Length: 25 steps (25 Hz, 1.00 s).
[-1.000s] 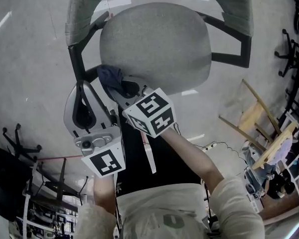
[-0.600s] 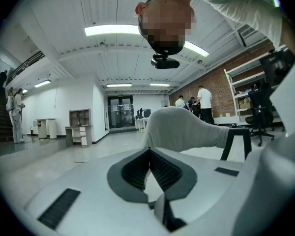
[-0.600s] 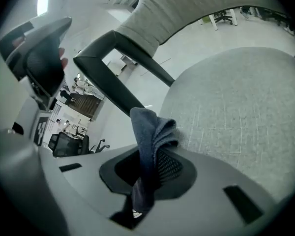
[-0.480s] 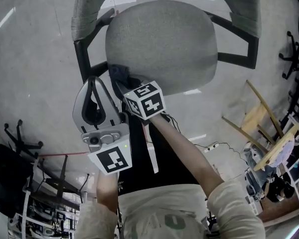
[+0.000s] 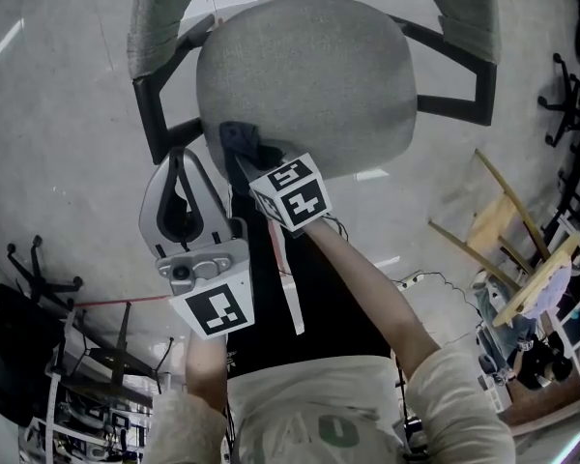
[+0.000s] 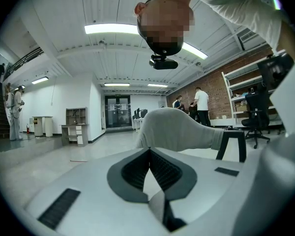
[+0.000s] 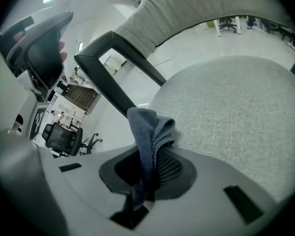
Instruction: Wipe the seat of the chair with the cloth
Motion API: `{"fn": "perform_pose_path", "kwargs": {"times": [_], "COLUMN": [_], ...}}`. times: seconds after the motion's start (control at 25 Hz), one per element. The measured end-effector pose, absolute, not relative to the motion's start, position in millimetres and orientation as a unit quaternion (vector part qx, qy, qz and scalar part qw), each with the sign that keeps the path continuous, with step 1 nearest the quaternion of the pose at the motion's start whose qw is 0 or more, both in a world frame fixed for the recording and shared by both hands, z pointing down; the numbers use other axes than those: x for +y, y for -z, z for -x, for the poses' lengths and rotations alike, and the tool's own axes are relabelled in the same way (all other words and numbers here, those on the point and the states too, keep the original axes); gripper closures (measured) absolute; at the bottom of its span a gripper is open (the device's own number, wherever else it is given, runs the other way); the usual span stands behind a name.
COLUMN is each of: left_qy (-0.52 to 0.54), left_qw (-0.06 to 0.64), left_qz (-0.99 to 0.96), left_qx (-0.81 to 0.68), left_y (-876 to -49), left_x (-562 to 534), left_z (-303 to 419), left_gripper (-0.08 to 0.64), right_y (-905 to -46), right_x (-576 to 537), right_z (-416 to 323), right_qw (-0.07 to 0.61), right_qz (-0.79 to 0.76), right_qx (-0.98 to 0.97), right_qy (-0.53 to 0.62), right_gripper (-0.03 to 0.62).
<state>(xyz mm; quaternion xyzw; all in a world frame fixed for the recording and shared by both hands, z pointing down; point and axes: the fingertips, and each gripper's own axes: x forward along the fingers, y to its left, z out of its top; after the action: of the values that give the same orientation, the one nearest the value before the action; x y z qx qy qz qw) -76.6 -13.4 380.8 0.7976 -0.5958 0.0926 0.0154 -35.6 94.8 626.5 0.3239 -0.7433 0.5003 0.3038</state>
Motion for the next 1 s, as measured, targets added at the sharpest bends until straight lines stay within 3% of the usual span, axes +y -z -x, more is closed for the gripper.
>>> {"fn": "perform_pose_path", "kwargs": {"times": [0.32,1.0], "left_qy": [-0.09,-0.095], "left_qw": [0.017,0.009], "left_qz": [-0.805,-0.83], "left_qx": [-0.586,-0.55], "left_y": [-382,-381], "left_x": [-15,-22], "left_z": [63,38], "left_gripper": [0.545,0.545], "right_y": [-627,-623], "right_x": [100,112], "right_z": [-33,-266], "right_qw": [0.331,0.461], "right_qz": [-0.364,-0.501], "right_qx": [-0.729,-0.623], "right_qy": [-0.476,-0.385], "right_gripper": [0.534,0.534]}}
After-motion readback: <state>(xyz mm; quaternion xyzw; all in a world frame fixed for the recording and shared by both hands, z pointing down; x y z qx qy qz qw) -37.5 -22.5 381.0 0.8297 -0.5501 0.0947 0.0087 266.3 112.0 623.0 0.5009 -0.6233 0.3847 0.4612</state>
